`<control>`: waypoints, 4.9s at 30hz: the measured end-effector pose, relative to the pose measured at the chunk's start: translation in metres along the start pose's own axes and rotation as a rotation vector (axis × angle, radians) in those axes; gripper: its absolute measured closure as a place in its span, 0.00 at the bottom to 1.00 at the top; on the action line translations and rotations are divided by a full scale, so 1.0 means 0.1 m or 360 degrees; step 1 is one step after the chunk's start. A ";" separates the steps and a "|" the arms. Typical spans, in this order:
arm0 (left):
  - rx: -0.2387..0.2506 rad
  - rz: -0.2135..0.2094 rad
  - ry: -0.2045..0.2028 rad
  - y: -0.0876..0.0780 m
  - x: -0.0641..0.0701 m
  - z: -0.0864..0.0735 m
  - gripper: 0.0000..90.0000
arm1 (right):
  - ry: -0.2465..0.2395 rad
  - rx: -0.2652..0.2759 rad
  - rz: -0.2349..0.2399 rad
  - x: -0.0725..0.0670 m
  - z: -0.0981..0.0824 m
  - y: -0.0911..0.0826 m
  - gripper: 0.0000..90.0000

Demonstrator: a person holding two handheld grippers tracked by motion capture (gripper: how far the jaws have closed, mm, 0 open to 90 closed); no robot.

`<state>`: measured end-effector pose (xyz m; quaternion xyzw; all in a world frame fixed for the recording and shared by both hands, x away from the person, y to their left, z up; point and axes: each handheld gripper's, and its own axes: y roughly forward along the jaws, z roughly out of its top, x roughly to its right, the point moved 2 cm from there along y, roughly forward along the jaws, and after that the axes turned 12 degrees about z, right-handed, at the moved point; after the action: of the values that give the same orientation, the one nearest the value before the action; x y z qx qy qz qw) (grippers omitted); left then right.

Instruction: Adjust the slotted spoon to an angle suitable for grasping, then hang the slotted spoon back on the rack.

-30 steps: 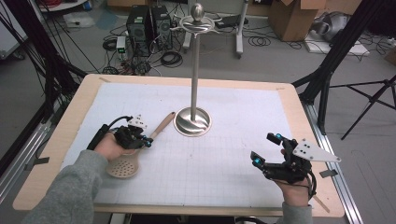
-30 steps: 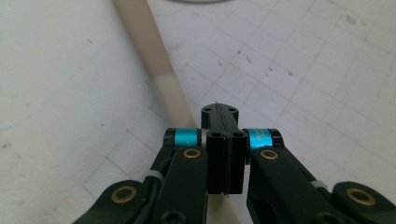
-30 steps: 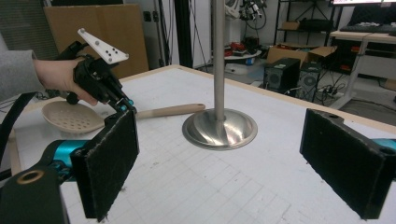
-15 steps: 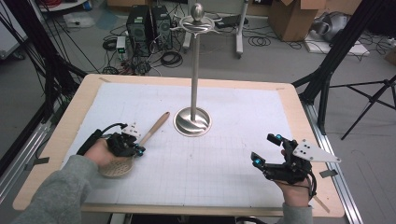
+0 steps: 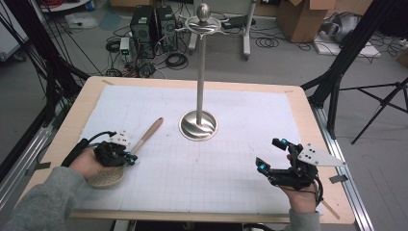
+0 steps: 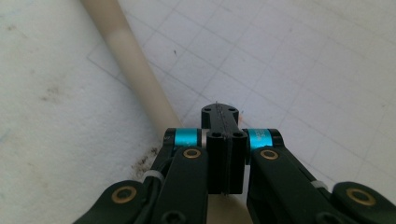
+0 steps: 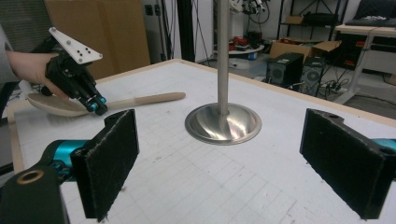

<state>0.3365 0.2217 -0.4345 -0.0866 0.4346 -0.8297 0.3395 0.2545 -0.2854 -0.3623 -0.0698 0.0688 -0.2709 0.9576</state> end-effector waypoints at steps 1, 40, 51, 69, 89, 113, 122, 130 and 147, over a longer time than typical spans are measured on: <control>0.0000 0.0000 0.0000 0.00 0.00 0.00 1.00 | 0.0000 0.0000 0.0000 0.00 0.00 0.00 0.12; -0.0043 0.0219 -0.0343 0.50 -0.37 0.45 1.00 | 0.0014 0.0048 0.0007 0.04 0.04 -0.05 0.12; -0.0034 0.0118 -0.0222 0.52 -0.23 0.52 1.00 | 0.0015 0.0062 0.0007 0.05 0.04 -0.08 0.12; -0.0010 -0.0074 -0.0024 0.51 0.06 0.58 1.00 | 0.0012 0.0041 0.0023 0.04 0.04 -0.05 0.12; 0.0121 0.0013 -0.0068 0.24 -0.01 0.59 0.96 | 0.0014 0.0024 0.0039 0.04 0.02 -0.02 0.12; 0.0212 0.0086 0.0039 -0.21 0.03 0.30 0.23 | 0.0019 -0.0014 0.0073 0.02 0.01 0.07 0.12; 0.0173 0.0062 0.0086 -0.17 0.08 0.25 0.24 | 0.0027 -0.0034 0.0086 0.06 0.00 0.14 0.12; 0.0113 0.0082 0.0090 -0.14 0.11 0.18 0.25 | 0.0015 -0.0030 0.0100 0.07 0.02 0.22 0.12; 0.0013 0.0051 0.0096 -0.10 0.05 0.13 0.28 | 0.0010 -0.0037 0.0111 0.05 0.02 0.22 0.12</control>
<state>0.3334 0.2135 -0.4196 -0.0531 0.4426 -0.8281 0.3399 0.2705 -0.2698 -0.3645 -0.0775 0.0773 -0.2369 0.9654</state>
